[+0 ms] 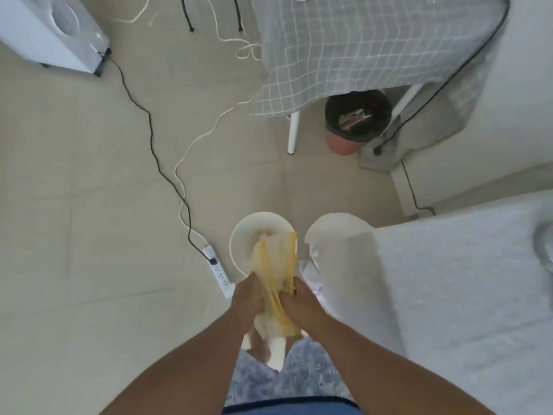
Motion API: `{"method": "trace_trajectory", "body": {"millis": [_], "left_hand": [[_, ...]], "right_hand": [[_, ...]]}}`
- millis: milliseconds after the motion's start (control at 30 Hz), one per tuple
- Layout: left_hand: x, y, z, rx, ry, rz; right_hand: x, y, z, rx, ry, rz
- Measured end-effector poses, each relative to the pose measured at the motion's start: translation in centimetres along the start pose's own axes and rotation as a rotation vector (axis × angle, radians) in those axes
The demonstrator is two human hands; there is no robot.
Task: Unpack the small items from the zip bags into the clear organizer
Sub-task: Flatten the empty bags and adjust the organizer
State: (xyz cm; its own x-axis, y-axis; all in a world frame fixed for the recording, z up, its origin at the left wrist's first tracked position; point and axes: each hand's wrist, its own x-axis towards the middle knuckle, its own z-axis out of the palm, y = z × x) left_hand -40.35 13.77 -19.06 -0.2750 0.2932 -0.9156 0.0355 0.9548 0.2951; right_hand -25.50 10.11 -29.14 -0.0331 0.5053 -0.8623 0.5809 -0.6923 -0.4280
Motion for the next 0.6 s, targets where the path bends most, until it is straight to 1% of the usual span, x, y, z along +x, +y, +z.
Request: {"method": "trace_trajectory", "body": {"millis": [33,100,167,267,367,500,600], "left_hand": [[0.6,0.2,0.2,-0.043,-0.002,-0.026],[2.3,0.3,0.4,-0.059,0.003,-0.022],[4.5,0.3,0.4,-0.044,-0.001,-0.018],[7.6,0.6,0.2,-0.037,-0.021,-0.007],[10.3,1.5,-0.2,0.010,-0.033,0.014],[13.4,2.5,-0.1,0.096,-0.032,0.009],[15.5,3.2,-0.2,0.145,-0.026,0.029]], "right_hand": [[-0.9,-1.3,-0.6,0.010,-0.004,0.007],[-3.1,-5.1,-1.7,0.059,-0.049,0.011],[-2.3,-6.6,-1.9,0.091,-0.072,0.032],[1.2,-6.3,-1.0,0.089,-0.081,0.053],[3.9,-6.8,-0.6,0.070,-0.057,0.093],[6.4,-8.5,-0.7,0.051,0.012,0.123],[8.9,-8.5,-0.8,-0.001,0.046,0.101]]}}
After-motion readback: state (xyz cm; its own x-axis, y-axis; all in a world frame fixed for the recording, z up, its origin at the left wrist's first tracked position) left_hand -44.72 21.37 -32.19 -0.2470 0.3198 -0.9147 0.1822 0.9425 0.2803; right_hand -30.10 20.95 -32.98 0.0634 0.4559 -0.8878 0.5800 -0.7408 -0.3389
